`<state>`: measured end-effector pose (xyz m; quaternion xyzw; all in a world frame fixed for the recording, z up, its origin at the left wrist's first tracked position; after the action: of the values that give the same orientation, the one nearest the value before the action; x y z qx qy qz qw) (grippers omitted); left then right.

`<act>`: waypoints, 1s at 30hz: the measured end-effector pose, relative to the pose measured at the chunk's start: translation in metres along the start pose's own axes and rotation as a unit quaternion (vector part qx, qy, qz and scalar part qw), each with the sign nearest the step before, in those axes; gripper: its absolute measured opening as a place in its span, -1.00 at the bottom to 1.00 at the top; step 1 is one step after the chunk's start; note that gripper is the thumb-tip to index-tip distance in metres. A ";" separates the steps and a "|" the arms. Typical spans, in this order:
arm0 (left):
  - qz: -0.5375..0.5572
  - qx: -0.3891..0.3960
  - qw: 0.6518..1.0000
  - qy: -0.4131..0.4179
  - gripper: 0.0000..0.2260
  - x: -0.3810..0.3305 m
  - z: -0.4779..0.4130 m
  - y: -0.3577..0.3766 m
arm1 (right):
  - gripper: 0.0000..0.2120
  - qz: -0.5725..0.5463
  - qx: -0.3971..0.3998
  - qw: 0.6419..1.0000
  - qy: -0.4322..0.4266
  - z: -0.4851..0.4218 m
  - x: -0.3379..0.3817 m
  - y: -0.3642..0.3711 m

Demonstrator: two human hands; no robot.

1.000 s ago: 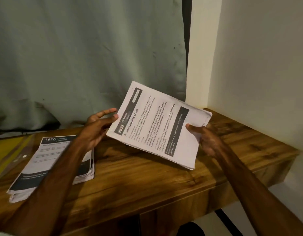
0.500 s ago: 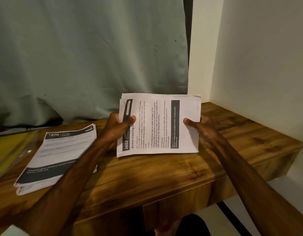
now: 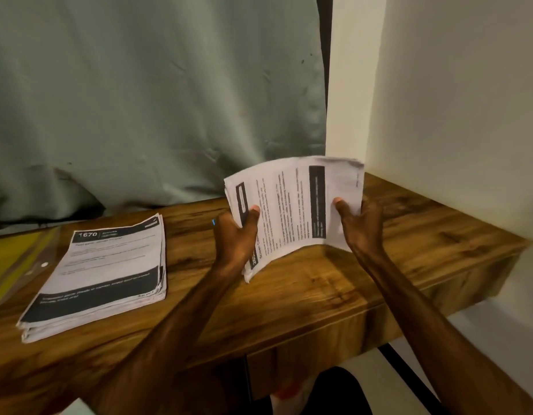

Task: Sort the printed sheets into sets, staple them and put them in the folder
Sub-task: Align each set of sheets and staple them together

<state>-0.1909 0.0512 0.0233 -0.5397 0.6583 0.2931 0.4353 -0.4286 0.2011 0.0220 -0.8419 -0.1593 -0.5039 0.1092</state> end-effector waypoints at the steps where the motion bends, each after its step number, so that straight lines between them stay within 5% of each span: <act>1: 0.008 0.001 1.000 -0.025 -0.74 0.012 0.005 0.003 | -0.63 0.006 0.000 1.000 0.013 0.006 -0.008 0.000; 30: -0.011 -0.008 1.000 -0.002 -0.67 0.039 0.011 0.000 | -0.59 0.021 -0.008 0.999 0.045 0.024 -0.025 0.006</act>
<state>-0.1897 0.0432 -0.0167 -0.5496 0.6493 0.2946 0.4353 -0.4175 0.1998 -0.0114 -0.8224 -0.1324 -0.5402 0.1200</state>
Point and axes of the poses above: each hand's wrist, its own z-axis away from the middle knuckle, its own y-axis out of the palm, x = y × z, the point moved 8 cm from there along -z, towards the middle knuckle, and after that the axes turned 2 degrees about y, right-handed, at the moved point
